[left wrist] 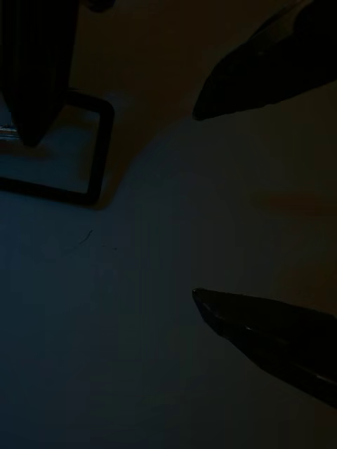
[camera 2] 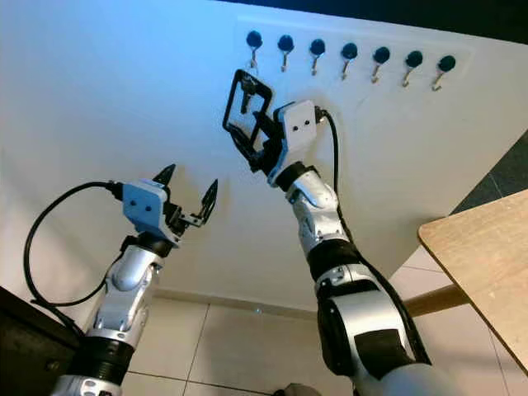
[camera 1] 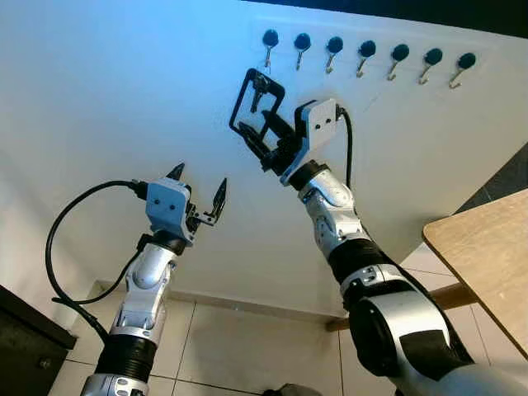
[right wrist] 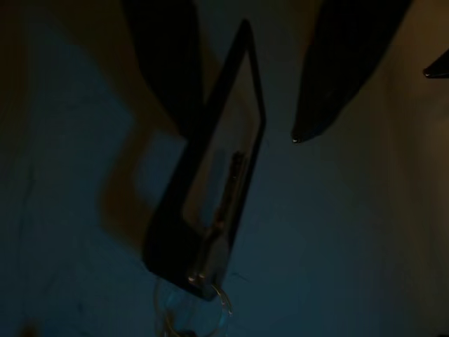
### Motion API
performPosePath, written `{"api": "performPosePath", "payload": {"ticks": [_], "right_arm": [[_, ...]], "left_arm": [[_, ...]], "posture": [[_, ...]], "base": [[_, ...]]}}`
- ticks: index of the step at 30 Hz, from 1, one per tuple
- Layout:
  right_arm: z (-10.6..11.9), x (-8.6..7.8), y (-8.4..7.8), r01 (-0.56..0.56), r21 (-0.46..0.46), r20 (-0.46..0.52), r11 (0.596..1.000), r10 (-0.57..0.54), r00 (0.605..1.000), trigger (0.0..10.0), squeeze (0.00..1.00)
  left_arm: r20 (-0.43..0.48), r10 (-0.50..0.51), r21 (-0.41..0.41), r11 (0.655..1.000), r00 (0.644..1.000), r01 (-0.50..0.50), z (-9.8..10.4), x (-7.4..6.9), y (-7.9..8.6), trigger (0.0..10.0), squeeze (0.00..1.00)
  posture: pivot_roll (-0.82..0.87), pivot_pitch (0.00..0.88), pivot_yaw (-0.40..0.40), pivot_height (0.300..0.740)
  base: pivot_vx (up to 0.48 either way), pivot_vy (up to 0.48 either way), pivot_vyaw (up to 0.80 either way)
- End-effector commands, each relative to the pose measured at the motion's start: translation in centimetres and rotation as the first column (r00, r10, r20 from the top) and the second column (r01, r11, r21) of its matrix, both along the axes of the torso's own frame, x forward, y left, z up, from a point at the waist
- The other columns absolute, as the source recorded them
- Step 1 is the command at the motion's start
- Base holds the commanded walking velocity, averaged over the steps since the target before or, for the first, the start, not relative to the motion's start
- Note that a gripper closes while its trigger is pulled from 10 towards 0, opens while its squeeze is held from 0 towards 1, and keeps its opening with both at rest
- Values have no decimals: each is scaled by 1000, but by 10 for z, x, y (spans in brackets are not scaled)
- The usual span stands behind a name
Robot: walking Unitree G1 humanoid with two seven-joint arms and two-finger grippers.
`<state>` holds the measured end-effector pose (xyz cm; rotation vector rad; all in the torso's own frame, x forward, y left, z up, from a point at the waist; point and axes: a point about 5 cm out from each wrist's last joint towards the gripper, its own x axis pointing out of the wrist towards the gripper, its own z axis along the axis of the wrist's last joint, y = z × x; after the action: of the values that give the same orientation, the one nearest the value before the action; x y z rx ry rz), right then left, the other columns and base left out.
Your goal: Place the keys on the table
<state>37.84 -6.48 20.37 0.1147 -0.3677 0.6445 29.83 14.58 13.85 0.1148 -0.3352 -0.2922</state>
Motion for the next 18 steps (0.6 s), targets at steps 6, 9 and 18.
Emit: {"api": "performPosePath", "payload": {"ticks": [6,9,18], "right_arm": [[6,4,-8,42,42,9,998,-42,999,0,0],[8,3,-9,45,57,16,997,-46,999,0,0],[16,-1,-5,34,103,50,994,-39,998,0,0]], "left_arm": [[-4,1,3,1000,1000,-1,0,-2,0,10000,0],[-4,2,9,1000,1000,-2,1,-1,0,10000,0],[-16,12,31,999,1000,-11,-1,0,0,10000,0]], "posture": [[86,56,-70,740],[86,56,-70,740],[78,46,-58,740]], "base": [[0,0,0],[0,0,0],[0,0,0]]}}
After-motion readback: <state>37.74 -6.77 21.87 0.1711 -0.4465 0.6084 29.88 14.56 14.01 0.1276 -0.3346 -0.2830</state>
